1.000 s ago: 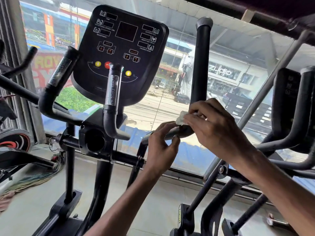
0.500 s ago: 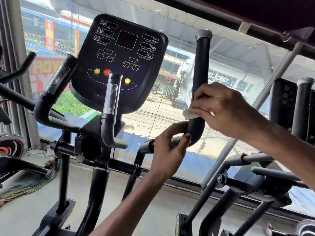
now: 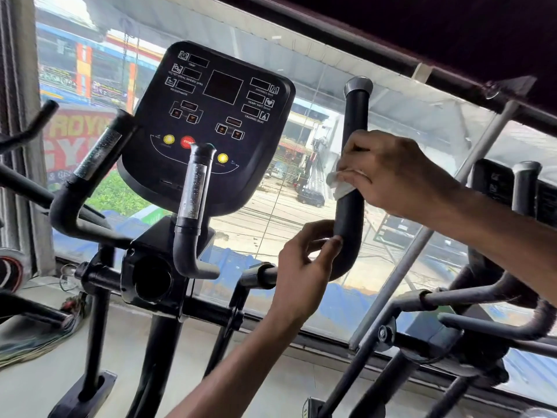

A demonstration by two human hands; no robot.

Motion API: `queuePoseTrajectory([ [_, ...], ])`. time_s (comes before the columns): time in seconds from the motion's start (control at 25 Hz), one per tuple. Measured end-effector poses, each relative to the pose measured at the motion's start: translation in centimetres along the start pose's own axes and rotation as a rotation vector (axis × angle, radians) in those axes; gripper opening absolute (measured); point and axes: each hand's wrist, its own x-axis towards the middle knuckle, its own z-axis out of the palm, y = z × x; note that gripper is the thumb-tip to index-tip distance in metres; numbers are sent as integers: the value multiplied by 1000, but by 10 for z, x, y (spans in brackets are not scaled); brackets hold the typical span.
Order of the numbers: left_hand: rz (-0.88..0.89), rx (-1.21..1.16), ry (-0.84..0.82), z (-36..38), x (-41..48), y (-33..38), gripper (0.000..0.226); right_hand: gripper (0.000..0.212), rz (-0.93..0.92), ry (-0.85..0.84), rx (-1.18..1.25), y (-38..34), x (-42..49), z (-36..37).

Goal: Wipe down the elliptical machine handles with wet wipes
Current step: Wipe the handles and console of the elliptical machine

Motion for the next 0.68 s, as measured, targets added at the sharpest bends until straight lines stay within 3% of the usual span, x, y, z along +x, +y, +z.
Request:
queuePoseTrajectory([
  [0.16,-65,-48,-5,-3,16,8,27,19,13,-206,221,12,6,-2],
  [0.28,-74,-45,-28,-1,22,9,39,22,77,-133,156,19,14,-1],
  [0.44,-48,-29,-25,0,31,6,42,24,117,-291,222,19,14,-6],
  [0.68,-49,-64,-43,5,43,11,34,13,100,-257,196,40,31,-2],
])
